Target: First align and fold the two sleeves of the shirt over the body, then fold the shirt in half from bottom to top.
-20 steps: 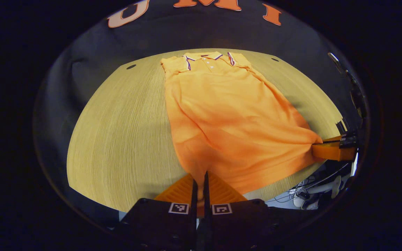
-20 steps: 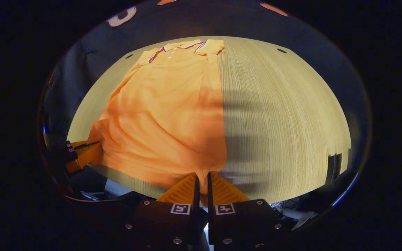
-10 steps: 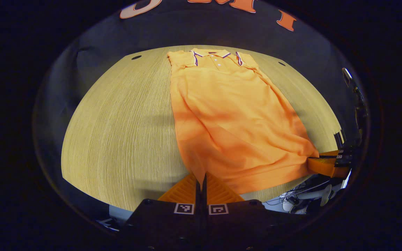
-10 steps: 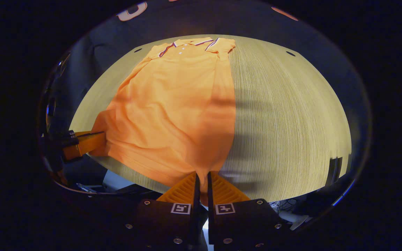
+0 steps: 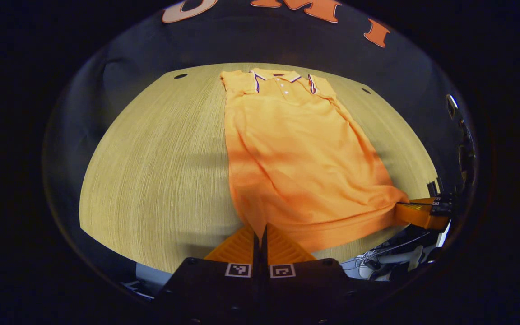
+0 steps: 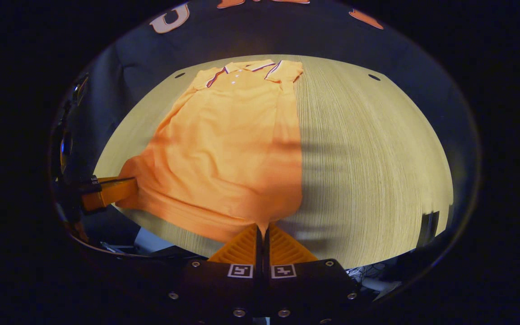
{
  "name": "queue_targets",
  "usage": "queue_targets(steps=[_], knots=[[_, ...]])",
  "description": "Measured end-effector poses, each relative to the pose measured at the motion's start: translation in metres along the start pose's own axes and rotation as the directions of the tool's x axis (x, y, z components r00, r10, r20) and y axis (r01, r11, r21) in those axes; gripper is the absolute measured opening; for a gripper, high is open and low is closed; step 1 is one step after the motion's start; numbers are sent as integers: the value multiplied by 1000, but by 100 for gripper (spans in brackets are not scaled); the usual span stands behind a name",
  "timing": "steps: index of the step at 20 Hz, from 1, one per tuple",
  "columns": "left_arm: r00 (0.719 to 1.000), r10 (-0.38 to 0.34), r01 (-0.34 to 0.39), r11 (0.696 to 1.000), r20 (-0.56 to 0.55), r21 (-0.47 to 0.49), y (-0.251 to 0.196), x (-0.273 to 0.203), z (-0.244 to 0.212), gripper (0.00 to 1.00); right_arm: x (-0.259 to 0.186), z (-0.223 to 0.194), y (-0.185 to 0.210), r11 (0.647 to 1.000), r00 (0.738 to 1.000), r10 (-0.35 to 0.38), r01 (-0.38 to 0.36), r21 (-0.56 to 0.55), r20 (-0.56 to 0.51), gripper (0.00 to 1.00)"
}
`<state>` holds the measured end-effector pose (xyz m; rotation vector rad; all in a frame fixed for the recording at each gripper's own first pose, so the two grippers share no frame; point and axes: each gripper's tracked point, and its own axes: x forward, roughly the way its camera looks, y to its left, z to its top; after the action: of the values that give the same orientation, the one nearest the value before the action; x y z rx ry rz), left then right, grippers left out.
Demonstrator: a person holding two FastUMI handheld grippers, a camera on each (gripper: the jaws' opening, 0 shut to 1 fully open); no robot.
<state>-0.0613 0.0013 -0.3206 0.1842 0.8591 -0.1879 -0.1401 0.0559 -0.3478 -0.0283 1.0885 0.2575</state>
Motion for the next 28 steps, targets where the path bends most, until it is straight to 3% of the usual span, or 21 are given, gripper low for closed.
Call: queue_targets(steps=[7,15,28], knots=[[992,-50,53,998,116,-26,1,-7,94,1,-10,91,-9,1000,993,8,-11,24,120,0],[967,-101,96,995,235,32,2,4,226,1,-1,200,-18,999,979,-33,29,26,203,1],[972,-111,92,991,205,102,45,109,378,1,75,349,-29,994,976,-99,89,63,191,0]])
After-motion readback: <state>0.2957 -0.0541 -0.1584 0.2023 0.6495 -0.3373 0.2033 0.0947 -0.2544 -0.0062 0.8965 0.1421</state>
